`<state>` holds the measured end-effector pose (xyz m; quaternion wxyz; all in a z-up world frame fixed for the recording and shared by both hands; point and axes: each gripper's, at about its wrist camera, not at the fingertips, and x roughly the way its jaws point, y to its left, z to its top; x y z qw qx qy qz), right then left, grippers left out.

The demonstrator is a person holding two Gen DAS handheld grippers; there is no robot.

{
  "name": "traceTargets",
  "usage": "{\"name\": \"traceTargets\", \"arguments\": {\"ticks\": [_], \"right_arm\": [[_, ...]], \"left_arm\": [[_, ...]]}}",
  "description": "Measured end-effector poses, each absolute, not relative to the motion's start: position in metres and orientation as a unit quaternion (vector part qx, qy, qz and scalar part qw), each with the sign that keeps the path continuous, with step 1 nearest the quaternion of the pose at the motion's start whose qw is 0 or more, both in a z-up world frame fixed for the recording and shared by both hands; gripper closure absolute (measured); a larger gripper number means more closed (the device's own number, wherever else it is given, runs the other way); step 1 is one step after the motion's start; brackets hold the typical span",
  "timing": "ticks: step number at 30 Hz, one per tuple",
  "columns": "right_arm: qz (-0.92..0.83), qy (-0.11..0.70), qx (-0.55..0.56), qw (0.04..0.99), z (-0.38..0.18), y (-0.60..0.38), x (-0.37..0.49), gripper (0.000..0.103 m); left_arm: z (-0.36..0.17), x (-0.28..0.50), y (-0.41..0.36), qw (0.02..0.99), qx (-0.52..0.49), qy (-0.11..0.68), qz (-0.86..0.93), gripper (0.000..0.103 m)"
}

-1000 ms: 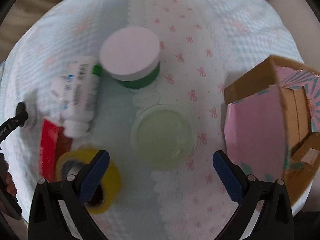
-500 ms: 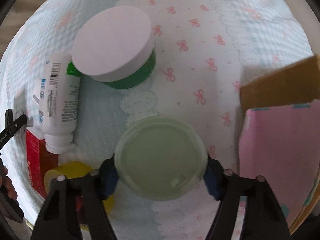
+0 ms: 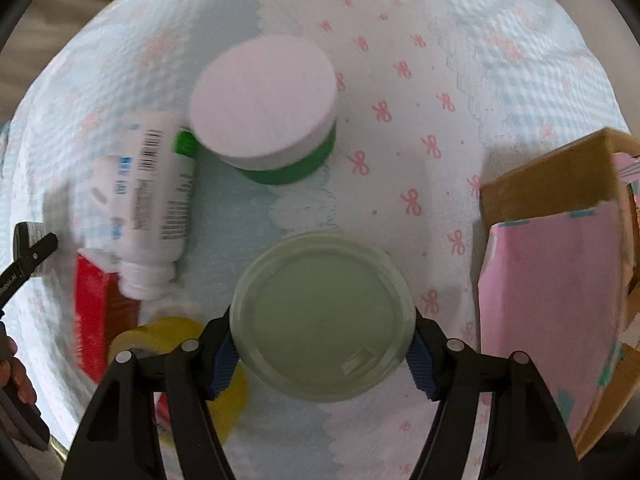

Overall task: Organize rigid objects
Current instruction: 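Carry pale green jar in right tool while left carries black-lidded jar to box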

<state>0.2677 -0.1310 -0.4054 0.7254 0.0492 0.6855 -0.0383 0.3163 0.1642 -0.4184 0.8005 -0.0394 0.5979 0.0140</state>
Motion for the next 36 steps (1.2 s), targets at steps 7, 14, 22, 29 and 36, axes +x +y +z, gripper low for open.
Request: {"name": "traceTargets", "arguments": {"ticks": [7, 14, 22, 29, 36], "right_arm": [[-0.013, 0.655, 0.055, 0.753, -0.34, -0.111, 0.245, 0.037], [0.016, 0.625, 0.057, 0.778, -0.263, -0.112, 0.219, 0.037], [0.055, 0.59, 0.05, 0.804, -0.191, -0.141, 0.19, 0.037], [0.062, 0.561, 0.054, 0.824, -0.149, -0.221, 0.17, 0.037], [0.05, 0.563, 0.046, 0.823, -0.146, -0.319, 0.161, 0.037]], "left_arm": [[-0.358, 0.281, 0.154, 0.816, -0.036, 0.577, -0.008, 0.05], [-0.276, 0.254, 0.127, 0.842, -0.012, 0.538, -0.038, 0.05], [-0.205, 0.224, 0.063, 0.854, -0.024, 0.516, -0.063, 0.05], [-0.176, 0.203, -0.035, 0.858, -0.046, 0.506, -0.074, 0.05], [-0.182, 0.199, -0.148, 0.846, -0.065, 0.519, -0.102, 0.05]]}}
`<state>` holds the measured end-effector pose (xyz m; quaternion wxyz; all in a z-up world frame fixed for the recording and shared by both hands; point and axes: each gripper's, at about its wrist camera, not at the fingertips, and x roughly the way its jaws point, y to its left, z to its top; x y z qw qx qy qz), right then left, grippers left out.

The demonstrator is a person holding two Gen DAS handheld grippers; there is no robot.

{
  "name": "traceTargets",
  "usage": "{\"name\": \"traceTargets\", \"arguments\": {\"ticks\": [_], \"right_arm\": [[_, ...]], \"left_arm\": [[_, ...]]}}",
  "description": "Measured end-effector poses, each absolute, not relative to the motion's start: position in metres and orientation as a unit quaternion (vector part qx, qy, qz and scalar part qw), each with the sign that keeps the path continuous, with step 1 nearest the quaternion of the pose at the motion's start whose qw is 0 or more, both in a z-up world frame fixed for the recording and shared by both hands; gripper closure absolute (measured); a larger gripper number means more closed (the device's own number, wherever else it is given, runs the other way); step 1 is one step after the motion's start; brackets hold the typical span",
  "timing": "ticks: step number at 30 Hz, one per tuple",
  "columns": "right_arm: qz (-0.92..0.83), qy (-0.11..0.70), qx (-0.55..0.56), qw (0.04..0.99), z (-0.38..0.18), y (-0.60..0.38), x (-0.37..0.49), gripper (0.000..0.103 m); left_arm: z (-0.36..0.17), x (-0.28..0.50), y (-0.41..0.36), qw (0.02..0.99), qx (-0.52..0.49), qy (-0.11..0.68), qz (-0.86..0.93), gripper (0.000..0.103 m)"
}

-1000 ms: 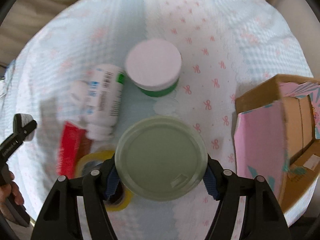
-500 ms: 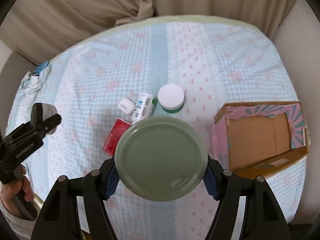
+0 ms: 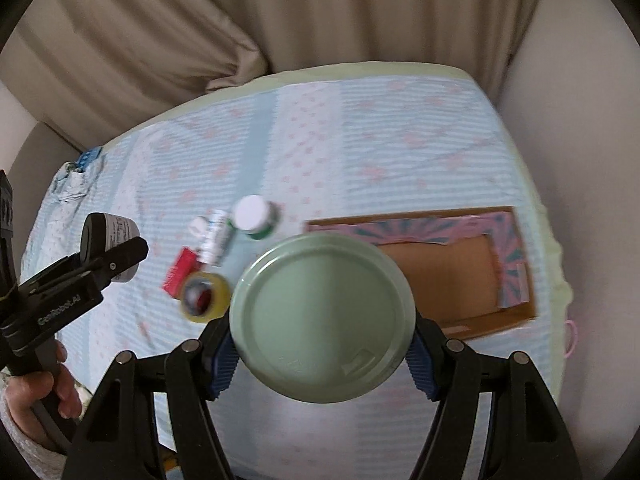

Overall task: Organize rigid objects
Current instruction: 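Carry pale green jar in right tool while left carries black-lidded jar to box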

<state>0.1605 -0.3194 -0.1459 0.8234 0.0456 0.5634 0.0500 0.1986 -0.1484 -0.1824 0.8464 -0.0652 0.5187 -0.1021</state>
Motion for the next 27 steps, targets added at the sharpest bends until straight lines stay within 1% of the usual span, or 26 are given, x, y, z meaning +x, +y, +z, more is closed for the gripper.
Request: {"name": "traceTargets", "arguments": {"ticks": [4, 8, 14, 21, 27], "right_arm": [[0.033, 0.573, 0.053, 0.817, -0.157, -0.372, 0.166, 0.037], [0.031, 0.585, 0.033, 0.81, -0.176, -0.413, 0.18, 0.037], [0.049, 0.609, -0.006, 0.791, -0.221, -0.454, 0.21, 0.037], [0.088, 0.635, -0.047, 0.766, -0.278, -0.466, 0.231, 0.037], [0.123, 0.656, -0.07, 0.742, -0.323, -0.453, 0.224, 0.037]], "left_arm": [[-0.203, 0.206, -0.207, 0.835, -0.055, 0.534, -0.121, 0.05], [-0.231, 0.221, -0.252, 0.822, -0.046, 0.554, -0.126, 0.05], [-0.279, 0.251, -0.294, 0.801, -0.021, 0.587, -0.117, 0.05], [-0.349, 0.286, -0.324, 0.769, -0.001, 0.632, -0.096, 0.05], [-0.407, 0.289, -0.342, 0.722, 0.023, 0.685, -0.09, 0.05]]}}
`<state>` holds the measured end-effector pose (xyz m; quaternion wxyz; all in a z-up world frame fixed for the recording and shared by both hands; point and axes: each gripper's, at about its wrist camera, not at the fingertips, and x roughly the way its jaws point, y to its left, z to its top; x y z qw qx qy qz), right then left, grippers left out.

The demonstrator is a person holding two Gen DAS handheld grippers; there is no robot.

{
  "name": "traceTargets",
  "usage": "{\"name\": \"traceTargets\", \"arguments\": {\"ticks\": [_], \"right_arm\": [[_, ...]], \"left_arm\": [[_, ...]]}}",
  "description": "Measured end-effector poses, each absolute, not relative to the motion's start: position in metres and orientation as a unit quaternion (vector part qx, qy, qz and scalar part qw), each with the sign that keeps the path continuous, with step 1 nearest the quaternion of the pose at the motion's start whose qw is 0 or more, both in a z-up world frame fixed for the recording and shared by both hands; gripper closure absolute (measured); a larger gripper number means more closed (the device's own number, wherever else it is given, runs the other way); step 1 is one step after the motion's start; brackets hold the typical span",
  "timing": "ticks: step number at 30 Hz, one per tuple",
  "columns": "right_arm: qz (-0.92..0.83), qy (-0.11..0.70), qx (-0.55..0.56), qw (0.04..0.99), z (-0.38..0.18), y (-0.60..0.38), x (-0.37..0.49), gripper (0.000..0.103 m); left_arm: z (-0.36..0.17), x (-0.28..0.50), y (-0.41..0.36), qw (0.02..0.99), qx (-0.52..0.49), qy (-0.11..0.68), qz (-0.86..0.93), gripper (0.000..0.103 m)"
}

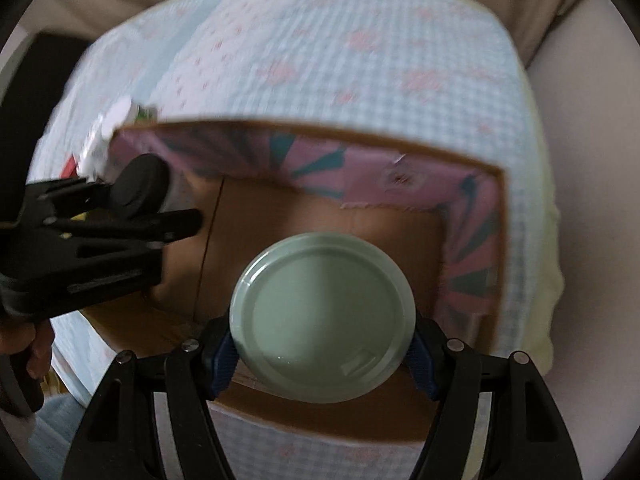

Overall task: Organize rigid objects
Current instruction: 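Carry pale green jar in right tool while left carries black-lidded jar to box, then lower green jar into box, open right tool while left releases black jar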

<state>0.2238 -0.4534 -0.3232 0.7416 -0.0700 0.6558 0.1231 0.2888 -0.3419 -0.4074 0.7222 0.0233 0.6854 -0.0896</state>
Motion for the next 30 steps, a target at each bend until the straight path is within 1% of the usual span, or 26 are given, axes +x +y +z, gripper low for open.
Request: {"name": "traceTargets", "arguments": {"ticks": [2, 6, 14, 15, 16, 17, 18, 19, 20, 21, 24, 30], "right_arm": [[0.133, 0.663, -0.077, 0.732, -0.336, -0.449, 0.22, 0.037], [0.144, 0.668, -0.101, 0.723, -0.354, -0.442, 0.209, 0.037], [0.154, 0.665, -0.111, 0.723, -0.359, -0.443, 0.215, 0.037], [0.154, 0.663, -0.108, 0.725, -0.358, -0.444, 0.215, 0.037], [0.153, 0.659, -0.106, 0.729, -0.356, -0.445, 0.216, 0.037], [0.151, 0.656, -0.105, 0.733, -0.355, -0.446, 0.216, 0.037], [0.149, 0.655, -0.1, 0.734, -0.355, -0.447, 0.217, 0.036], [0.148, 0.66, -0.084, 0.732, -0.356, -0.451, 0.218, 0.014], [0.15, 0.665, -0.068, 0.729, -0.357, -0.453, 0.219, 0.003], [0.159, 0.666, -0.043, 0.727, -0.355, -0.455, 0.218, 0.0], [0.154, 0.641, -0.054, 0.75, -0.345, -0.453, 0.212, 0.0], [0.147, 0.645, -0.067, 0.747, -0.341, -0.456, 0.208, 0.0]], "left_arm": [[-0.419, 0.285, -0.345, 0.712, 0.032, 0.696, -0.09, 0.05], [-0.427, 0.283, -0.347, 0.709, 0.049, 0.698, -0.086, 0.05], [-0.406, 0.292, -0.361, 0.738, 0.112, 0.658, -0.096, 0.05], [-0.403, 0.292, -0.362, 0.741, 0.112, 0.655, -0.094, 0.045], [-0.399, 0.293, -0.362, 0.746, 0.111, 0.65, -0.094, 0.024], [-0.394, 0.294, -0.362, 0.751, 0.104, 0.645, -0.096, 0.008], [-0.389, 0.295, -0.362, 0.756, 0.097, 0.64, -0.098, 0.0], [-0.385, 0.297, -0.361, 0.76, 0.093, 0.636, -0.099, 0.0], [-0.382, 0.297, -0.361, 0.762, 0.092, 0.634, -0.096, 0.0], [-0.381, 0.298, -0.361, 0.762, 0.093, 0.634, -0.094, 0.0], [-0.381, 0.299, -0.36, 0.759, 0.091, 0.638, -0.092, 0.0], [-0.374, 0.298, -0.359, 0.762, 0.083, 0.635, -0.091, 0.0]]}}
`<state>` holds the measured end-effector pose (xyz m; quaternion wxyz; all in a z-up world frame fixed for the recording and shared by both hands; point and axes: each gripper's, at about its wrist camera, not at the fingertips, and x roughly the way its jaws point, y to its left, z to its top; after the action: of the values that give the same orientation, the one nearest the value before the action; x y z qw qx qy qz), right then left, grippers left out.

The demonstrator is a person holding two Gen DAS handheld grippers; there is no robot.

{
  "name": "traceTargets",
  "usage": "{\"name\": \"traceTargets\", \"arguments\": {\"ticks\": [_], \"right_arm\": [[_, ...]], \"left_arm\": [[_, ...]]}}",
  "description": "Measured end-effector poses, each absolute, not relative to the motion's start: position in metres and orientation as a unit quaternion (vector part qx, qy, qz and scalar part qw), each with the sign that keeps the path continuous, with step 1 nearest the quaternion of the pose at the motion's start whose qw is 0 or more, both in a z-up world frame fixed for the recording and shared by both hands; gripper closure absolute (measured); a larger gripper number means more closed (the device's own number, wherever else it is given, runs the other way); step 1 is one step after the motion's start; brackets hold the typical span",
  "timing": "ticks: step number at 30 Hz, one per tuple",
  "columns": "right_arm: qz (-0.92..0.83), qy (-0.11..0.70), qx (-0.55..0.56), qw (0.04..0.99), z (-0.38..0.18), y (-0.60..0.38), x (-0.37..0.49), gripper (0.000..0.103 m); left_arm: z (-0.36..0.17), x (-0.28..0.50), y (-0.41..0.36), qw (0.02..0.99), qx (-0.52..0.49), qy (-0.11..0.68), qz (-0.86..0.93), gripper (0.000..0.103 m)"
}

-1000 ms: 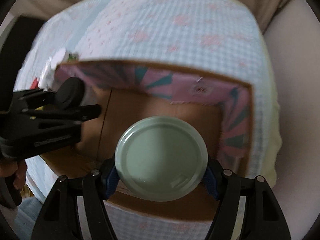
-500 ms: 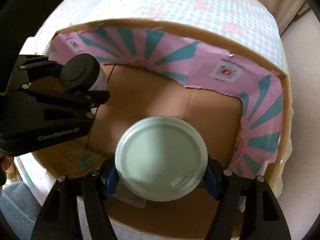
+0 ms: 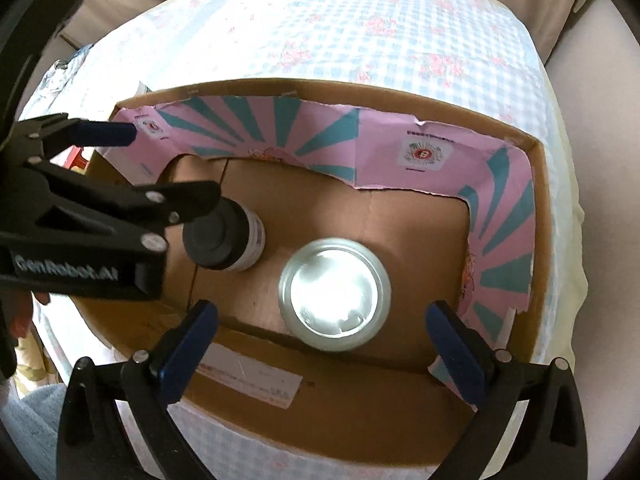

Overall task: Organize rigid objects
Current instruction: 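Lower green jar into box, open right tool while left releases black jar, then withdraw both tools from the box toward the remaining items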

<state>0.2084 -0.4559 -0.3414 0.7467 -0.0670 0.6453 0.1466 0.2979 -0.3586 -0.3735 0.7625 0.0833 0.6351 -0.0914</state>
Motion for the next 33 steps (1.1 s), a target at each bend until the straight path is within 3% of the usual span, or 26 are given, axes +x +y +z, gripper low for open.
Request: {"name": "traceTargets", "arguments": {"ticks": [10, 18, 33], "right_arm": [[0.134, 0.636, -0.09, 0.755, -0.319, -0.474, 0.191, 0.0], [0.127, 0.631, -0.112, 0.757, -0.286, -0.466, 0.177, 0.0], [0.094, 0.562, -0.054, 0.82, -0.166, -0.392, 0.146, 0.0]], "left_arm": [[-0.348, 0.286, -0.353, 0.774, 0.074, 0.621, -0.099, 0.0], [-0.293, 0.257, -0.342, 0.797, 0.08, 0.589, -0.107, 0.0], [-0.168, 0.16, -0.184, 0.847, -0.004, 0.526, -0.085, 0.0]]}}
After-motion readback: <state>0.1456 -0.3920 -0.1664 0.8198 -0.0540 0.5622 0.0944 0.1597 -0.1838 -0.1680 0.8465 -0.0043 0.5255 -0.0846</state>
